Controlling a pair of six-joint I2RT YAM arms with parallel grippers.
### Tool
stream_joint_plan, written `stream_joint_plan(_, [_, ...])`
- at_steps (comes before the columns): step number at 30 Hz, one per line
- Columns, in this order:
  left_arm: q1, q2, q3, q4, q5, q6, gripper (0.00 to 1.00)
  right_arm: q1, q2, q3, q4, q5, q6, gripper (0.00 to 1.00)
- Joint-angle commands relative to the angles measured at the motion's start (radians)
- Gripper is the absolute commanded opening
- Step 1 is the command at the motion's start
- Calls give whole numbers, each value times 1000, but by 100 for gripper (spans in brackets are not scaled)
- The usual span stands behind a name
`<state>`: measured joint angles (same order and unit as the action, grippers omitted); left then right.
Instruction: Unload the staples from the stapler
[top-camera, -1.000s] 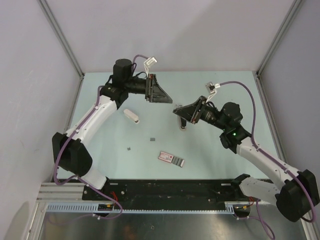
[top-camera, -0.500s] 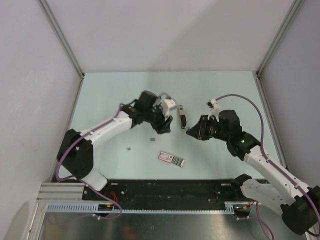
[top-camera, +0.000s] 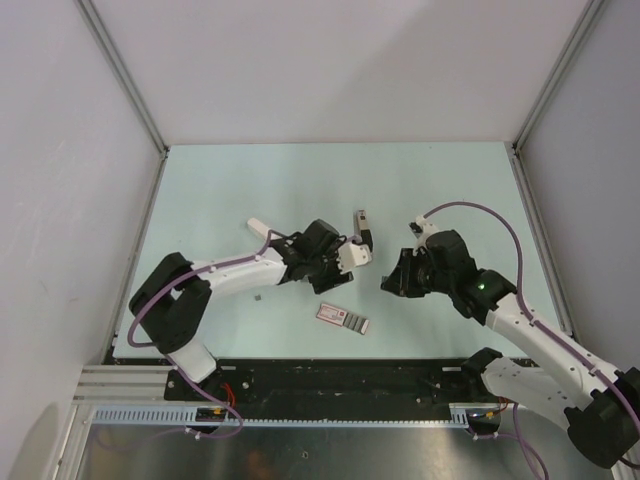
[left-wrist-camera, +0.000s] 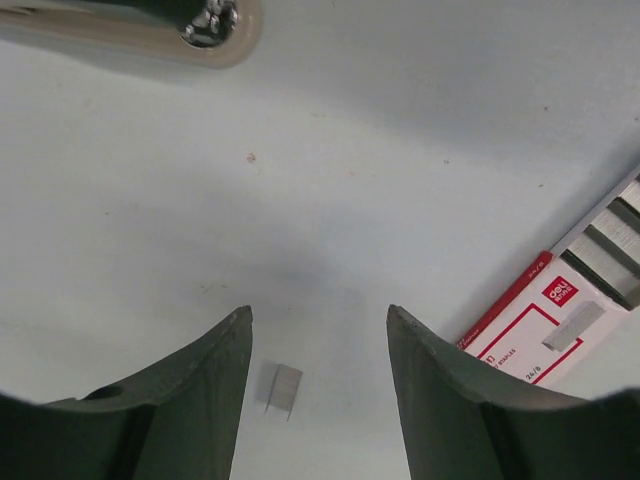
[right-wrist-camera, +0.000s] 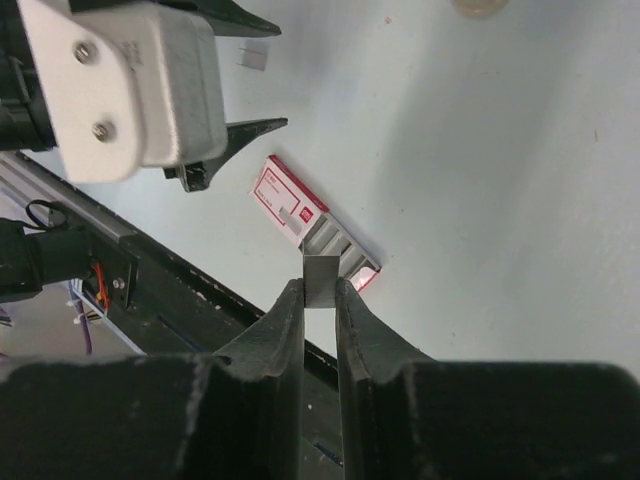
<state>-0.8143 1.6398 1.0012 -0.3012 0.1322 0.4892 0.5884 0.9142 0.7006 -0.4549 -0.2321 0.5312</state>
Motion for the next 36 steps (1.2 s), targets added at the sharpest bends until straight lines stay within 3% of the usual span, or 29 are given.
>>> stream_joint_plan(1, [-29,16,-19,85,-62,12,61,11,5,-1,-2,34,13,0])
stream_joint_plan(22, [-144,16,-117,131,-102,-64,59,16,31,-1,-31,72,38,0])
stream_joint_plan(36, [-146,-103,-213,91,-72,-126,58,70,78,2,-34,98,54,0])
